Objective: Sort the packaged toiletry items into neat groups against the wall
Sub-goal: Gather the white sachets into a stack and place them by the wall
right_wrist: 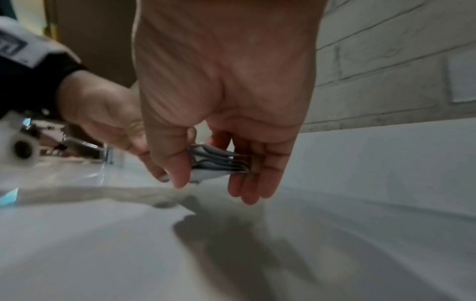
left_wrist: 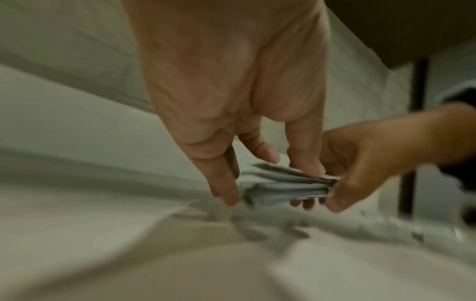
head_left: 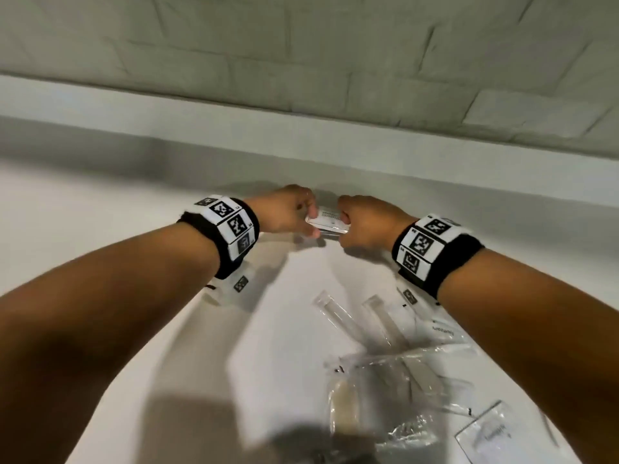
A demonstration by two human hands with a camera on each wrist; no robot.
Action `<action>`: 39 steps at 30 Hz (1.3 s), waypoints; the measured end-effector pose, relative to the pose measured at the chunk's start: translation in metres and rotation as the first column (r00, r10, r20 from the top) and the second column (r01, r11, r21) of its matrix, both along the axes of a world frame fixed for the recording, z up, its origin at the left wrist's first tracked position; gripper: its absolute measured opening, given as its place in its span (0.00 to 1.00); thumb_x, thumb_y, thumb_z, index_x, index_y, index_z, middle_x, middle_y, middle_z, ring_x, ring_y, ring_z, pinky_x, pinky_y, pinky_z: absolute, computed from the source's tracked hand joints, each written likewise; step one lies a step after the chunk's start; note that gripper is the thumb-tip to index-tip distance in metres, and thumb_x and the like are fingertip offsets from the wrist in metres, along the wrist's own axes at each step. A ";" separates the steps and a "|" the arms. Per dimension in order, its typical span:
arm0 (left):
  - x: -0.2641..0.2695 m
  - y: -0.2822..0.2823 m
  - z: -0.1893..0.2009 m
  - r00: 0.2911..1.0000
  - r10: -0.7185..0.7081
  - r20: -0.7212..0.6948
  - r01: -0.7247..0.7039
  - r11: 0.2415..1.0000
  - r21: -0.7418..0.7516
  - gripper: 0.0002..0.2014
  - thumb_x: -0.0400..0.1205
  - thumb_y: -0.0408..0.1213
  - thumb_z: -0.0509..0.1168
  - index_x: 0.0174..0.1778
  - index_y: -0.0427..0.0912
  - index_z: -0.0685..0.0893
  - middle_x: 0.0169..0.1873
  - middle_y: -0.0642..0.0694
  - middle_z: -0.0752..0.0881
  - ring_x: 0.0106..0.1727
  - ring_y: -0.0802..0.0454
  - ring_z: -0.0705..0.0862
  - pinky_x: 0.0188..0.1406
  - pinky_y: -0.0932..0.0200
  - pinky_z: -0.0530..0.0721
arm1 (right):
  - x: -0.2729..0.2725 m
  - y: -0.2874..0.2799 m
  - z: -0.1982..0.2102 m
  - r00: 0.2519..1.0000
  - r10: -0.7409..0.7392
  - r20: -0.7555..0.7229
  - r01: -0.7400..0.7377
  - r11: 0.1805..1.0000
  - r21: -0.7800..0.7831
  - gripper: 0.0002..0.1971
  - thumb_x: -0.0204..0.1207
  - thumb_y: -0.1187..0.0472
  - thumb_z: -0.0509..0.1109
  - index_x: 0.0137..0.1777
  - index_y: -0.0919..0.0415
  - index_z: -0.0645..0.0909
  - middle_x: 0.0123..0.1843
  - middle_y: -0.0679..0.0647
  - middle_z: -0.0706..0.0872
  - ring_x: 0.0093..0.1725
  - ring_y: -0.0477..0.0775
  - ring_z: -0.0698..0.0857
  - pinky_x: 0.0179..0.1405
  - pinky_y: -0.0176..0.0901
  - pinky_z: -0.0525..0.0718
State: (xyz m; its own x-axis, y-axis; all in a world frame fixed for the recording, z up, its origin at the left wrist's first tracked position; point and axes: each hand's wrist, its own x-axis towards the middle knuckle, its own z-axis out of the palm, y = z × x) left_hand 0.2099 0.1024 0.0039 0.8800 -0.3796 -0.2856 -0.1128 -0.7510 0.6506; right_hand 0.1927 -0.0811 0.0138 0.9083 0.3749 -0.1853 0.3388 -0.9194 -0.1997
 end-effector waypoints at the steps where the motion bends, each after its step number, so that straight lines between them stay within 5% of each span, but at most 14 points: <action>1: 0.006 -0.001 -0.001 0.994 -0.091 0.067 0.079 0.982 0.174 0.19 0.66 0.48 0.80 0.41 0.51 0.76 0.52 0.48 0.80 0.50 0.46 0.81 0.48 0.55 0.79 | 0.004 0.002 -0.003 0.999 0.032 0.012 -0.031 0.998 -0.050 0.13 0.65 0.57 0.69 0.45 0.50 0.68 0.42 0.49 0.77 0.42 0.57 0.78 0.33 0.41 0.73; 6: 0.014 -0.016 -0.013 0.913 -0.361 0.188 0.251 0.863 0.439 0.15 0.69 0.43 0.75 0.42 0.46 0.76 0.49 0.48 0.80 0.47 0.43 0.82 0.49 0.52 0.81 | 0.013 0.002 -0.012 0.993 0.122 0.003 -0.121 0.987 -0.105 0.17 0.66 0.55 0.71 0.55 0.52 0.77 0.50 0.52 0.81 0.48 0.58 0.81 0.42 0.46 0.79; 11: 0.021 -0.014 -0.019 0.880 -0.395 0.266 0.256 0.864 0.434 0.12 0.71 0.41 0.73 0.43 0.44 0.77 0.48 0.44 0.81 0.44 0.44 0.79 0.45 0.51 0.80 | 0.017 -0.003 -0.014 0.995 0.097 -0.010 -0.098 0.989 -0.110 0.15 0.69 0.56 0.73 0.44 0.52 0.67 0.47 0.54 0.78 0.42 0.56 0.75 0.38 0.45 0.70; 15: 0.037 -0.010 -0.020 0.868 -0.396 0.299 0.241 0.864 0.443 0.13 0.70 0.42 0.74 0.44 0.43 0.79 0.53 0.44 0.77 0.47 0.43 0.80 0.48 0.50 0.81 | 0.034 0.000 -0.017 0.997 0.075 0.005 -0.074 0.991 -0.109 0.16 0.70 0.56 0.72 0.56 0.58 0.75 0.52 0.57 0.80 0.46 0.59 0.80 0.41 0.46 0.76; 21: 0.074 -0.009 -0.017 0.870 -0.292 0.397 0.091 0.887 0.453 0.14 0.68 0.42 0.76 0.44 0.48 0.80 0.61 0.47 0.73 0.58 0.44 0.74 0.55 0.50 0.79 | 0.079 0.005 -0.016 0.999 -0.030 0.027 0.033 0.993 -0.116 0.19 0.70 0.56 0.73 0.59 0.58 0.74 0.58 0.60 0.72 0.53 0.64 0.80 0.48 0.54 0.83; 30: 0.124 -0.012 -0.020 0.924 -0.134 0.358 -0.029 0.908 0.417 0.19 0.72 0.38 0.76 0.55 0.43 0.78 0.62 0.38 0.70 0.50 0.37 0.82 0.56 0.49 0.82 | 0.123 0.003 -0.015 0.980 -0.191 0.064 0.195 0.978 -0.068 0.24 0.78 0.57 0.69 0.73 0.53 0.73 0.68 0.59 0.79 0.67 0.63 0.80 0.61 0.52 0.78; 39: 0.137 -0.015 -0.027 0.912 -0.086 0.401 -0.050 0.948 0.316 0.13 0.75 0.36 0.73 0.53 0.40 0.80 0.60 0.39 0.75 0.51 0.38 0.82 0.52 0.54 0.79 | 0.142 0.008 -0.022 0.971 -0.233 0.047 0.235 0.972 -0.029 0.26 0.75 0.57 0.70 0.73 0.46 0.73 0.65 0.55 0.83 0.63 0.62 0.83 0.59 0.50 0.80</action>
State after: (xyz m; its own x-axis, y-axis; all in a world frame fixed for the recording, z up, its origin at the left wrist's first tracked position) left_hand 0.3473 0.0870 -0.0229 0.9377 -0.3471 -0.0127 -0.3302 -0.9023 0.2773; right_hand 0.3348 -0.0730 -0.0079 0.9775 0.1450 -0.1532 0.1208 -0.9802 -0.1567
